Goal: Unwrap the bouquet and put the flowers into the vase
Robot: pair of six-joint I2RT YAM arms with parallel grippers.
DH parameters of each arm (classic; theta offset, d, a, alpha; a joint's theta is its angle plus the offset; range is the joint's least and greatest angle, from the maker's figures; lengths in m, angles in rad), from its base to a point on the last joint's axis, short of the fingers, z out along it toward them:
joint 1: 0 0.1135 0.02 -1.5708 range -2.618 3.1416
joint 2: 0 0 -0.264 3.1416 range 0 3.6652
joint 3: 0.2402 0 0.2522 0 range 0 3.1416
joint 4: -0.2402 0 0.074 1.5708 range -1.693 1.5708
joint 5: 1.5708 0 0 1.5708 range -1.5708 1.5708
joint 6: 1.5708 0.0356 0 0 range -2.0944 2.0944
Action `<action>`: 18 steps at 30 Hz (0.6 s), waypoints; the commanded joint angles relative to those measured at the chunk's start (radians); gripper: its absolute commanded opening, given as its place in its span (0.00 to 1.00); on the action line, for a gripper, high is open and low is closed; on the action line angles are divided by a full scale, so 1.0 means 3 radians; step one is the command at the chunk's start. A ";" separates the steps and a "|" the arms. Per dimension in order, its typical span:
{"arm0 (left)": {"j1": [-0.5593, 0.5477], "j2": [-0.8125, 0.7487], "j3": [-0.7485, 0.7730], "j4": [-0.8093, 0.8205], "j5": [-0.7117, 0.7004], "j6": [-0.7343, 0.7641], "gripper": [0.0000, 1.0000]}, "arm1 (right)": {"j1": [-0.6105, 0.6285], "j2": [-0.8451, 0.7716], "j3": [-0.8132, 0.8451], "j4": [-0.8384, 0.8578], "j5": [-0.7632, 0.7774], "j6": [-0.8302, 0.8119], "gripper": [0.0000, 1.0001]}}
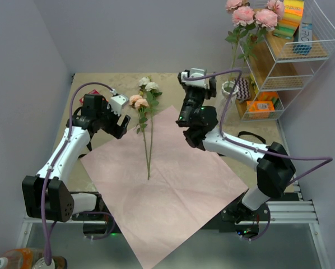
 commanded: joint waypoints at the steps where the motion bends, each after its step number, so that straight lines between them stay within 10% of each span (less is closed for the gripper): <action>1: 0.0034 -0.0146 0.0119 0.0017 0.0045 -0.0097 0.93 | 0.0283 -0.0165 -0.0027 -0.1185 0.0149 0.1219 0.68; 3: 0.0034 -0.0177 0.0099 0.0022 0.0020 -0.0127 0.96 | 0.0289 -0.0273 0.0136 -0.2703 -0.0258 0.2115 0.61; 6: 0.0039 -0.0208 0.0088 0.0047 -0.0016 -0.0173 0.99 | 0.0253 -0.0034 0.0325 -0.3497 -0.0858 0.3013 0.52; 18: 0.0065 -0.0229 0.0078 0.0012 0.0045 -0.0143 0.99 | 0.0151 0.1276 0.1041 -0.4359 -0.2157 0.3797 0.57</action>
